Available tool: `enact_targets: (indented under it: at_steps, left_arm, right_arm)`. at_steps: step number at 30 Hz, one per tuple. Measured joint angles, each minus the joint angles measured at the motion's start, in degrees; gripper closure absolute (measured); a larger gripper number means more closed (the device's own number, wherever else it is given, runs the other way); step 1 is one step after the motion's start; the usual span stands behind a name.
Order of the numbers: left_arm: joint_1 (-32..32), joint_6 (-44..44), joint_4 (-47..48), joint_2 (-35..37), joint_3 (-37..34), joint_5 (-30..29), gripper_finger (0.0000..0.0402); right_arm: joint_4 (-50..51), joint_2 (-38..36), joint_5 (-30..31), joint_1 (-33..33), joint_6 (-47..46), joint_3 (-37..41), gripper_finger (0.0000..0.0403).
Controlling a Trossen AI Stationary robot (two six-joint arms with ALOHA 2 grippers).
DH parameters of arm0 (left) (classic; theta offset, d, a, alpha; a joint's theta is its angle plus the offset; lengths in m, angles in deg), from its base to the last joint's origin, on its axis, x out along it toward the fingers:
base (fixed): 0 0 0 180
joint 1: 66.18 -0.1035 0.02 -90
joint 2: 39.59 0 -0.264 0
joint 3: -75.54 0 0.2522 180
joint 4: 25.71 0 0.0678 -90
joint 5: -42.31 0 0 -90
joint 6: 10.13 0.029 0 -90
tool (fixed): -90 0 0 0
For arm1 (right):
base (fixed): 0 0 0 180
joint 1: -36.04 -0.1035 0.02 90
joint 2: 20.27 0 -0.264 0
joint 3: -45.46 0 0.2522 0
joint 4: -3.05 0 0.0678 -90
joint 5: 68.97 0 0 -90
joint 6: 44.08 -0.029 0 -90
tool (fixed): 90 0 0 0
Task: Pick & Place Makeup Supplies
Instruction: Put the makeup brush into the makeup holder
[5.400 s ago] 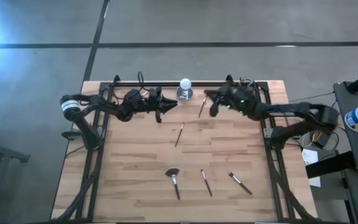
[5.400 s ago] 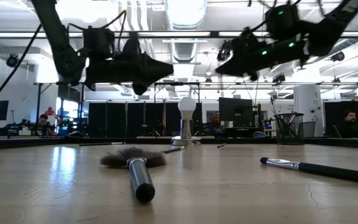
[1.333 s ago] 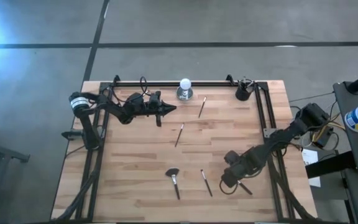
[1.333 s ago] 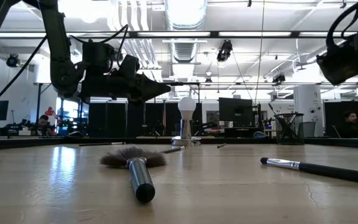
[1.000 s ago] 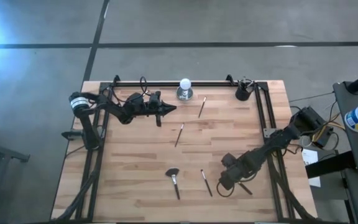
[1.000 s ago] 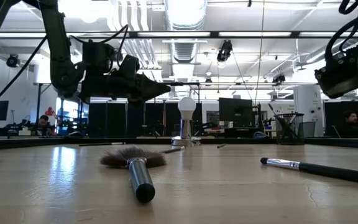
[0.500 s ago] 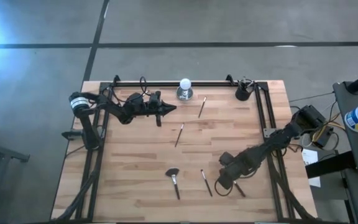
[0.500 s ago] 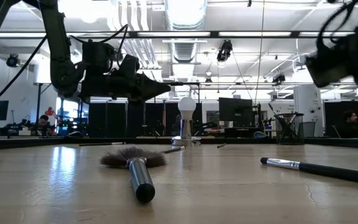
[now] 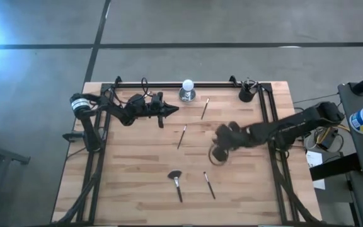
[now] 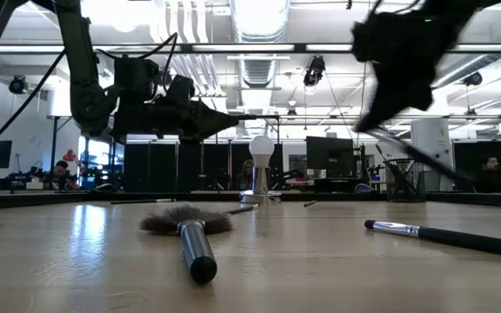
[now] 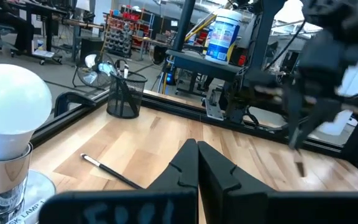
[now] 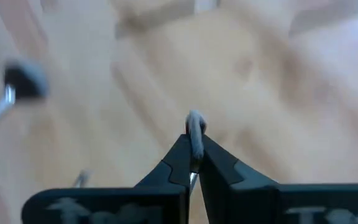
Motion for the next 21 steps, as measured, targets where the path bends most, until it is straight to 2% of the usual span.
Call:
enact_targets:
  at_steps: [4,9,14,21]
  left_arm:
    - [0.00,0.02,-0.02,0.00,-0.02,0.00,0.0401]
    - [0.00,0.02,0.00,0.00,-0.07,0.00,0.0402]
    - [0.00,0.04,-0.02,0.00,-0.11,0.00,0.0401]
    - [-0.28,0.24,-0.09,0.00,-0.11,0.01,0.0401]
  right_arm:
    - [-14.04,-0.54,-1.72,8.65,17.22,1.19,0.0390]
    - [-30.82,2.37,-16.51,20.67,34.36,2.16,0.0390]
    - [-39.42,5.20,-26.65,31.51,44.90,2.25,0.0390]
    - [-50.27,5.51,-33.85,42.28,51.67,4.14,0.0390]
